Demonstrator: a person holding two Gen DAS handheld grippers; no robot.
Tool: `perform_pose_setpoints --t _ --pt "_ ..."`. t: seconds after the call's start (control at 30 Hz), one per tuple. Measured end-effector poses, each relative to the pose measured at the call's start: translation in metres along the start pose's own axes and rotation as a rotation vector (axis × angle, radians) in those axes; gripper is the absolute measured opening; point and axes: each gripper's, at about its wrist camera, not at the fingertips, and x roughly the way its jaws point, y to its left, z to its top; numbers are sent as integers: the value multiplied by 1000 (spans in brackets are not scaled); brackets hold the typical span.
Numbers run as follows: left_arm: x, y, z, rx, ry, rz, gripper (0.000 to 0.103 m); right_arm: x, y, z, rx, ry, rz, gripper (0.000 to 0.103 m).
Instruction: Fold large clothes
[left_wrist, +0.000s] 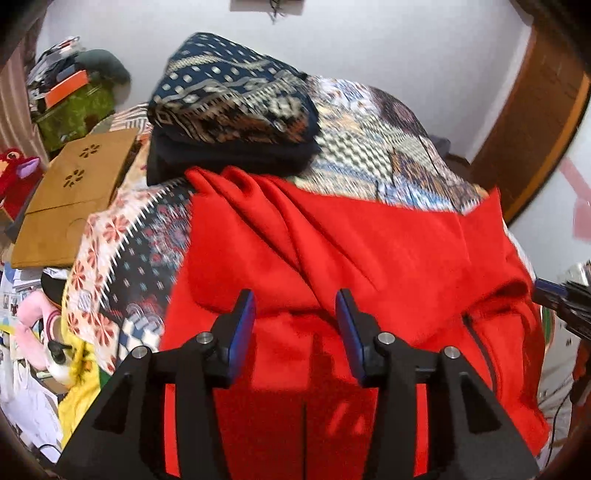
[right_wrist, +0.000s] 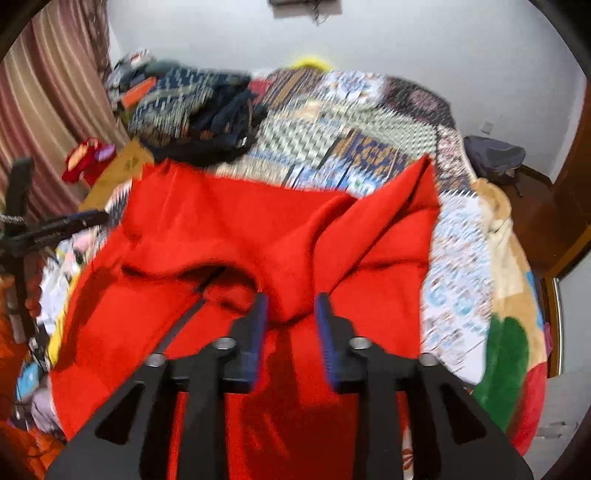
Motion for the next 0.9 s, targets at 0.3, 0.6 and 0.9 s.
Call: perform_pose_setpoints --t 0.3,0.6,0.9 --pt "49 61 50 -236 36 -88 47 11 -51 42 211 -90 -70 55" --pt "113 117 89 -469 92 -180 47 70 -106 70 407 29 -139 55" --pt "153 114 94 -463 134 -191 10 125 -127 83 518 84 -77 55"
